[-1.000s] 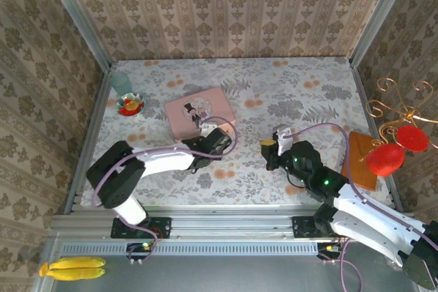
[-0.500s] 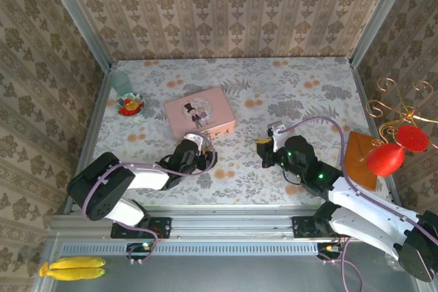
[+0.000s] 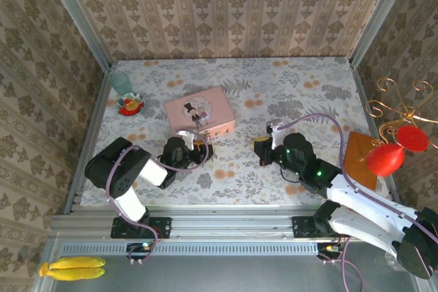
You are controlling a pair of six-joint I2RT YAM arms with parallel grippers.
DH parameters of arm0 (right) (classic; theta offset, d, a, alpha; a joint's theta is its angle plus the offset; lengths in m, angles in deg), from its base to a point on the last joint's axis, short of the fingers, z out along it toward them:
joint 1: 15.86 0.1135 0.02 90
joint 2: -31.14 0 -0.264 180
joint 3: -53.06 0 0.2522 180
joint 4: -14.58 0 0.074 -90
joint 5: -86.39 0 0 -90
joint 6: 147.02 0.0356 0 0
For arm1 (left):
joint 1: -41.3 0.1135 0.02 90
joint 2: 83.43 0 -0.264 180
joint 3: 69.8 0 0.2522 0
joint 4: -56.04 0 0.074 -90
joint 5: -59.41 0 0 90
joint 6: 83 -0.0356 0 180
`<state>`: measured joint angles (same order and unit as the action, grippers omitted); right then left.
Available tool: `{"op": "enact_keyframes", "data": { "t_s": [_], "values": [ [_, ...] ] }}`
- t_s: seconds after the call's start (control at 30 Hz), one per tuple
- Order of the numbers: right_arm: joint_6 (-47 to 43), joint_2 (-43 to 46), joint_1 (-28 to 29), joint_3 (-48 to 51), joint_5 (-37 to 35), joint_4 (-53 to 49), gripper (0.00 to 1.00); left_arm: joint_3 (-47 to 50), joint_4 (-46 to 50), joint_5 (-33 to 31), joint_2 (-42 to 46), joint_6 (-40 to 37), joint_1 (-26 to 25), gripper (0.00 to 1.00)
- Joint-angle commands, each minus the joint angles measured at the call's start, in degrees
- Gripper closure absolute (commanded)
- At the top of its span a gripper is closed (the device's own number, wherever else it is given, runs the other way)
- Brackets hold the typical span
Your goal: Unlock the padlock with the key
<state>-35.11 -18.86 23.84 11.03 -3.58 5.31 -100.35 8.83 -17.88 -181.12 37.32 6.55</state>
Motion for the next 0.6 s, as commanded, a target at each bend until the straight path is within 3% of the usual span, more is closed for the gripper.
{"op": "enact_keyframes", "data": {
  "t_s": [0.0, 0.13, 0.3, 0.57],
  "values": [
    [1.7, -0.1, 0.5, -2.1, 0.6, 0.4, 1.0, -0.5, -2.8, 3.9, -4.9, 2.4, 0.6, 0.5],
    [2.1, -0.4, 0.7, -2.6, 0.9, 0.3, 1.0, -1.6, -8.0, 8.0, -8.5, 4.7, 0.9, 0.57],
    [2.8, -0.6, 0.8, -3.2, 0.9, -0.4, 1.0, -2.6, -7.9, 9.0, -9.0, 5.7, 1.0, 0.63],
    [4.5, -0.9, 1.2, -3.1, 1.9, 0.7, 1.0, -1.5, -7.9, 6.5, -7.2, 9.3, 1.9, 0.79]
  ]
}}
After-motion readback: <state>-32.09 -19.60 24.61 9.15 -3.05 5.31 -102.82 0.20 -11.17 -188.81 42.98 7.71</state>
